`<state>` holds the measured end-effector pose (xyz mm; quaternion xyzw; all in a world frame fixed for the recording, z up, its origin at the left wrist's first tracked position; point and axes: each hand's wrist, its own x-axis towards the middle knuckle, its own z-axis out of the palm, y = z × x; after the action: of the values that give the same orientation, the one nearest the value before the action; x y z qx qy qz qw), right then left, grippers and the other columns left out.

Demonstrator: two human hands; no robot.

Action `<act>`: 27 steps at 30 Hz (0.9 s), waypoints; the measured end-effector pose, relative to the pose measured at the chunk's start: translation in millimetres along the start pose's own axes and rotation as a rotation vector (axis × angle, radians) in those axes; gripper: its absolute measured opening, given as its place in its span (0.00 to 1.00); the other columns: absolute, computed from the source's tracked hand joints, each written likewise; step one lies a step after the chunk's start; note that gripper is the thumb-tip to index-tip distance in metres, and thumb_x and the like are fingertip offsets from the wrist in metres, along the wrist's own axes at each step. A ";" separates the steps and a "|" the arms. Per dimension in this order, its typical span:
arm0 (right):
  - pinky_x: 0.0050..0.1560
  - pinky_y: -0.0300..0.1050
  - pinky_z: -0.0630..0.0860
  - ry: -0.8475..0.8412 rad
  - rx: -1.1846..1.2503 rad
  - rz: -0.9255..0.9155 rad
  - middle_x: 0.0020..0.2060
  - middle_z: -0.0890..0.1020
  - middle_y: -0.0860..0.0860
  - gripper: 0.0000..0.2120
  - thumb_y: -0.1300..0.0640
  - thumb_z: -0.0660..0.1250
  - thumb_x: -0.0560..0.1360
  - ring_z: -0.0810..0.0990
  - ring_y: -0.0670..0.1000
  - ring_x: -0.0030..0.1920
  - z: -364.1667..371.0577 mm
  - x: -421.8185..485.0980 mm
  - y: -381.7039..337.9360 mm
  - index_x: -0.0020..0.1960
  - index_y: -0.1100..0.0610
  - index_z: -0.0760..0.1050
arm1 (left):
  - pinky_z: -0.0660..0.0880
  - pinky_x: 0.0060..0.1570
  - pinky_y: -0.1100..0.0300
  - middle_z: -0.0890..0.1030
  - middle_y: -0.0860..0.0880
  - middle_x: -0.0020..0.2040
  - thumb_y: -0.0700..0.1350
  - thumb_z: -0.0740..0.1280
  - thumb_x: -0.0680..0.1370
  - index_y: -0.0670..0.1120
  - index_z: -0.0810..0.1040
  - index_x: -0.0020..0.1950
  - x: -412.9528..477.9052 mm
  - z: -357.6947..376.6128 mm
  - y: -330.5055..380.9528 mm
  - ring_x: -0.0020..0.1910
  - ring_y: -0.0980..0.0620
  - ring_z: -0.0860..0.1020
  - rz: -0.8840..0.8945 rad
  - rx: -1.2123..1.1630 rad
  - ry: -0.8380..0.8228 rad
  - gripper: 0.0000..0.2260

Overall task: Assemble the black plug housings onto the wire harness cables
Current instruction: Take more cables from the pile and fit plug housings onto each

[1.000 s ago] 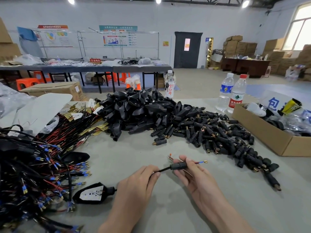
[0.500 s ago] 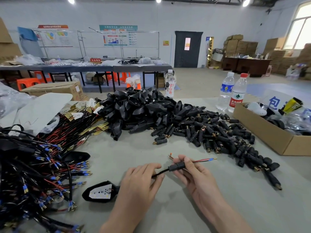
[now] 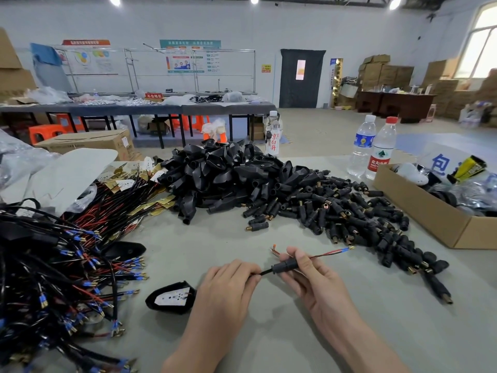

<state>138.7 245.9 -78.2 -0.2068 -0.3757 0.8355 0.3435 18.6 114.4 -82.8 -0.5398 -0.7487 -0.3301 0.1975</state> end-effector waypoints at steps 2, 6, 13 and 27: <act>0.45 0.39 0.82 -0.018 -0.050 0.016 0.50 0.86 0.61 0.16 0.55 0.69 0.71 0.86 0.52 0.48 2.5 -1.3 3.5 0.53 0.64 0.82 | 0.68 0.45 0.60 0.79 0.59 0.41 0.51 0.58 0.81 0.52 0.80 0.48 0.3 1.6 -0.4 0.40 0.58 0.77 0.031 0.010 -0.011 0.11; 0.48 0.40 0.83 -0.013 -0.090 0.018 0.50 0.85 0.61 0.17 0.54 0.69 0.71 0.86 0.52 0.49 6.0 -1.7 6.5 0.54 0.65 0.82 | 0.68 0.48 0.60 0.79 0.60 0.42 0.52 0.60 0.79 0.52 0.80 0.48 1.0 4.2 -3.3 0.42 0.58 0.78 0.048 0.025 0.028 0.10; 0.45 0.39 0.82 0.024 -0.057 -0.022 0.51 0.86 0.60 0.15 0.55 0.59 0.82 0.86 0.54 0.49 0.0 -1.3 -0.6 0.56 0.64 0.80 | 0.66 0.61 0.53 0.80 0.61 0.43 0.51 0.61 0.77 0.53 0.80 0.48 -2.8 8.4 -15.0 0.43 0.56 0.80 0.038 0.097 -0.001 0.08; 0.44 0.41 0.83 -0.048 -0.050 0.022 0.53 0.85 0.60 0.18 0.52 0.63 0.75 0.86 0.52 0.47 4.8 -3.7 3.0 0.56 0.64 0.79 | 0.66 0.62 0.52 0.81 0.59 0.45 0.54 0.60 0.77 0.51 0.81 0.50 -2.2 6.5 -11.8 0.46 0.55 0.80 -0.005 0.096 -0.004 0.12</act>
<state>137.1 239.3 -77.2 -0.1996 -0.4022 0.8343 0.3198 8.7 115.2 -92.2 -0.5285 -0.7656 -0.2932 0.2206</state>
